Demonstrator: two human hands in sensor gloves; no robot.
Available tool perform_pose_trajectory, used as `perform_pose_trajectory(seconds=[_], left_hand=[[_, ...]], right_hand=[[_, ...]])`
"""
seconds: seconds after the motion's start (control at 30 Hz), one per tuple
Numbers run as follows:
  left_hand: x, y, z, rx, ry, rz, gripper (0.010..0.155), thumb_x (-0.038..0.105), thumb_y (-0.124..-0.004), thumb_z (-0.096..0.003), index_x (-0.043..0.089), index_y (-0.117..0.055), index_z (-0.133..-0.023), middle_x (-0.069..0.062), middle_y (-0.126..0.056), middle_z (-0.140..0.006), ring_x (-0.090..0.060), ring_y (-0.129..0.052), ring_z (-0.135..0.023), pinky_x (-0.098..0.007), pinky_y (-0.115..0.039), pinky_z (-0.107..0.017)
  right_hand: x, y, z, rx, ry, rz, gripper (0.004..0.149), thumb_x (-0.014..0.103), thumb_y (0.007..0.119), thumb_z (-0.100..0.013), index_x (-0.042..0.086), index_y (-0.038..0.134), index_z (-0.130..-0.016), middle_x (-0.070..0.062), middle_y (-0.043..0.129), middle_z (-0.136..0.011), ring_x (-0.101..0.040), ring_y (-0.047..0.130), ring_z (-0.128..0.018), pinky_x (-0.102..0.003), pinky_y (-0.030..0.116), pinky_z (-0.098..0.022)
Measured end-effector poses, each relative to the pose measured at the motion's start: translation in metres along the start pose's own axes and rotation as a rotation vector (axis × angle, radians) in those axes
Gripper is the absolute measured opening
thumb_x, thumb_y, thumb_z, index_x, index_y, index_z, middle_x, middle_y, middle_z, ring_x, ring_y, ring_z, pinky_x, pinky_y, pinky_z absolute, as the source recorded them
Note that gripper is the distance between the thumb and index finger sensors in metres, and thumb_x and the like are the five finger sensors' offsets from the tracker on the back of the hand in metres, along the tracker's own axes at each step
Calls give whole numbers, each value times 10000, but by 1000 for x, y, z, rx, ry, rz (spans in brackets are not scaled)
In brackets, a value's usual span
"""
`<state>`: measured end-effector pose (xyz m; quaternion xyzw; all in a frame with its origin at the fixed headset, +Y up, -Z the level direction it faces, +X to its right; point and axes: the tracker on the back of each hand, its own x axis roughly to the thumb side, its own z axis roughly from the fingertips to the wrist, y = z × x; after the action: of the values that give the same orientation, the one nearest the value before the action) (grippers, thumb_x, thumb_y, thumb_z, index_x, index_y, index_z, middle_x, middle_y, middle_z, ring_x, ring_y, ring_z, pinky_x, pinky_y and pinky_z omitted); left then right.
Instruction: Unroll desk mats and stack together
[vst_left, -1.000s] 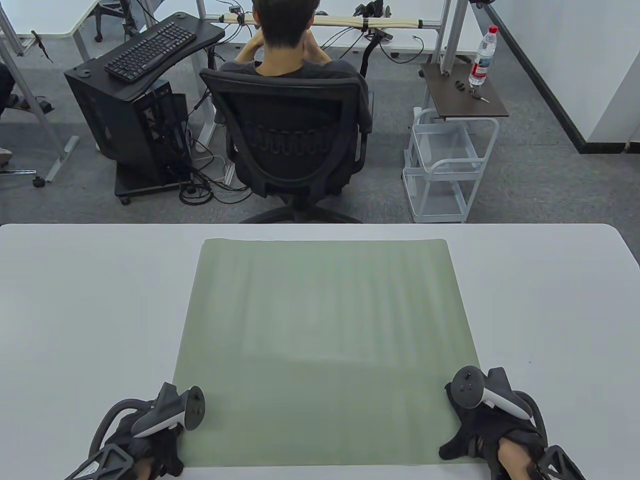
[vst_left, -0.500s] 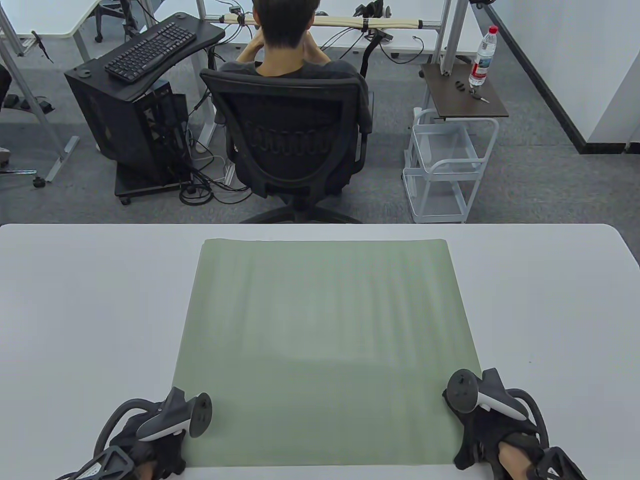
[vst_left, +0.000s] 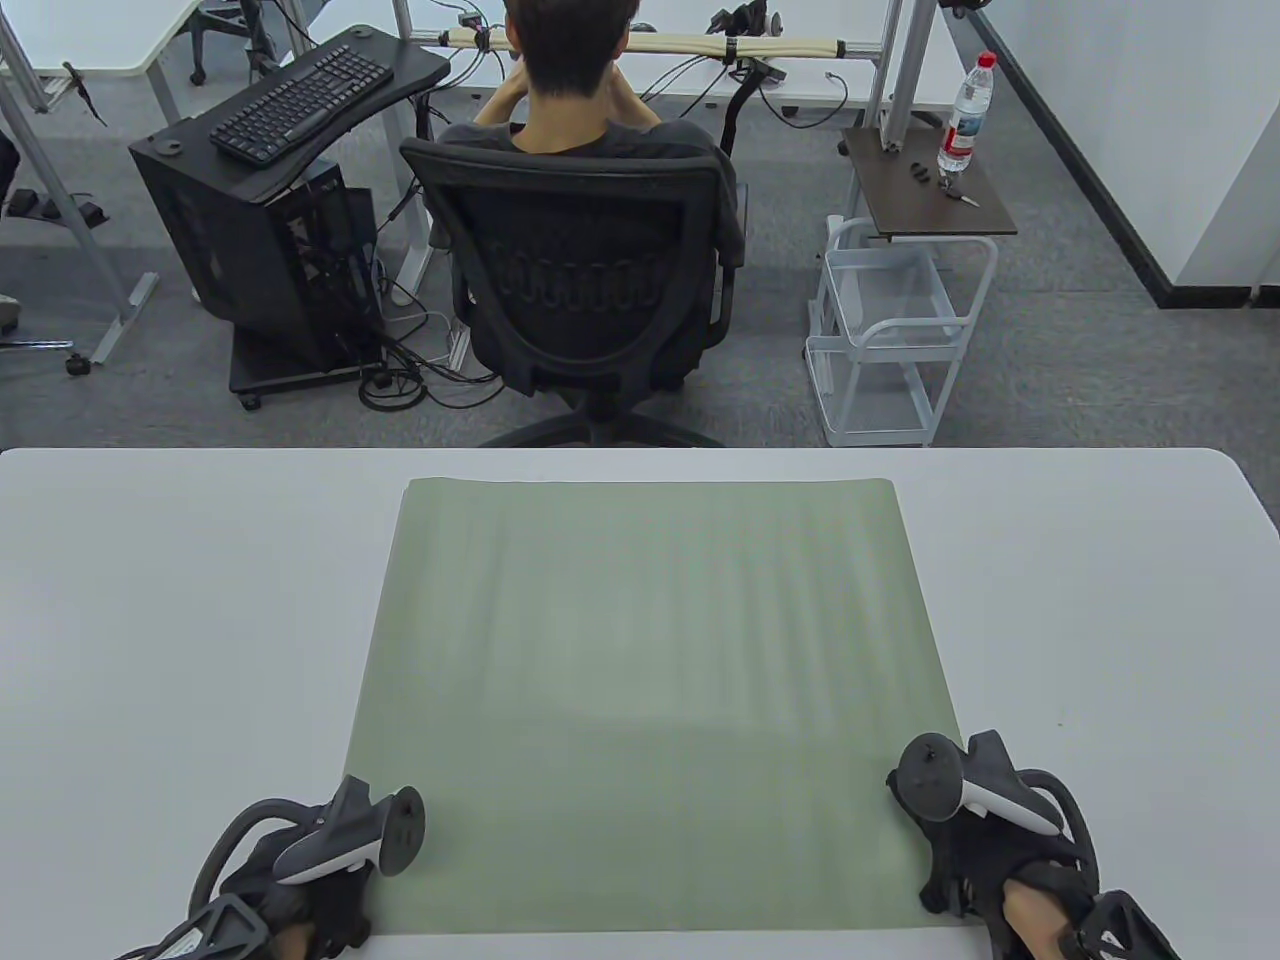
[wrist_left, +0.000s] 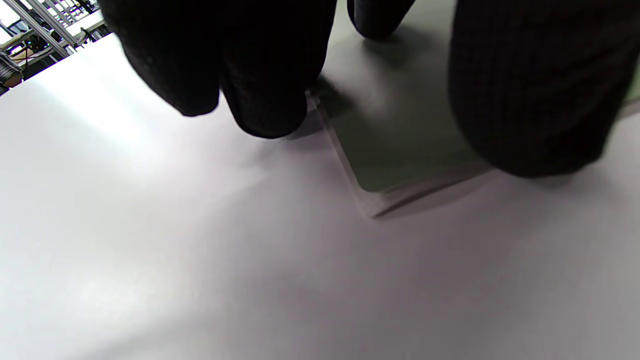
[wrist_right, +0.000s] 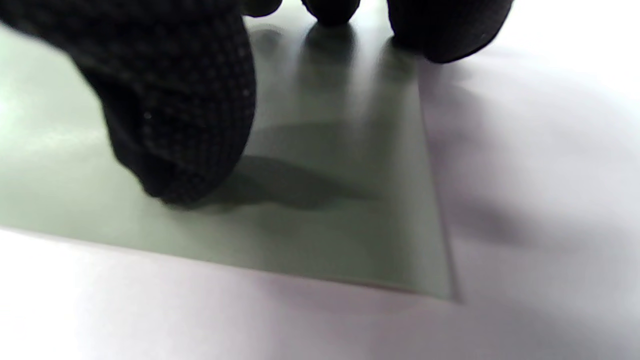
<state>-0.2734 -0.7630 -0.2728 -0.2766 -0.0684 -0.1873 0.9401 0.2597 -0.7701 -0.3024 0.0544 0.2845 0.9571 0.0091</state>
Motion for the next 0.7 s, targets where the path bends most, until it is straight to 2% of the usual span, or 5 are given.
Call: perform_pose_trajectory(seconds=[0.23,0.33,0.4,0.6,0.7], left_hand=[[-16,3,-13,-99,72,244,737,538,-808,-326,269,-530,-954,-128,-580,-1028,-320,-832,-838,-524,-719,-628],[-31,11,-20,-57,146,438,592,537,-793,-330,284,-725,-861,-123,-639,-1037,-342,-849,-838,-541,-732,-604],[-40,17,-28,0,169,531,524,525,-813,-331,246,-860,-772,-3,-421,-1116,-380,-724,-926,-542,-686,-628],[-50,27,-75,-64,248,488,492,574,-707,-326,213,-1001,-483,138,-495,-1048,-327,-610,-963,-491,-639,-652],[-51,44,-90,50,276,390,491,594,-668,-324,237,-998,-394,98,-675,-1010,-282,-720,-922,-464,-691,-636]], right_hand=[[-10,1,-2,-26,33,-44,932,441,944,-357,221,374,-1060,-96,272,-1156,-583,434,-959,-593,526,-698],[-8,5,-5,-33,75,-29,1009,517,944,-305,246,341,-1067,-55,214,-1160,-562,380,-980,-620,450,-717],[-7,3,-8,-33,89,-6,1039,531,939,-280,246,320,-1064,-89,214,-1157,-555,365,-1000,-617,450,-723],[-5,1,-12,-22,92,-9,1068,510,967,-255,231,325,-1062,-114,216,-1155,-567,357,-1002,-626,455,-720],[-5,0,-12,-23,87,-12,1067,507,969,-257,228,329,-1062,-117,220,-1155,-572,358,-1001,-629,454,-720]])
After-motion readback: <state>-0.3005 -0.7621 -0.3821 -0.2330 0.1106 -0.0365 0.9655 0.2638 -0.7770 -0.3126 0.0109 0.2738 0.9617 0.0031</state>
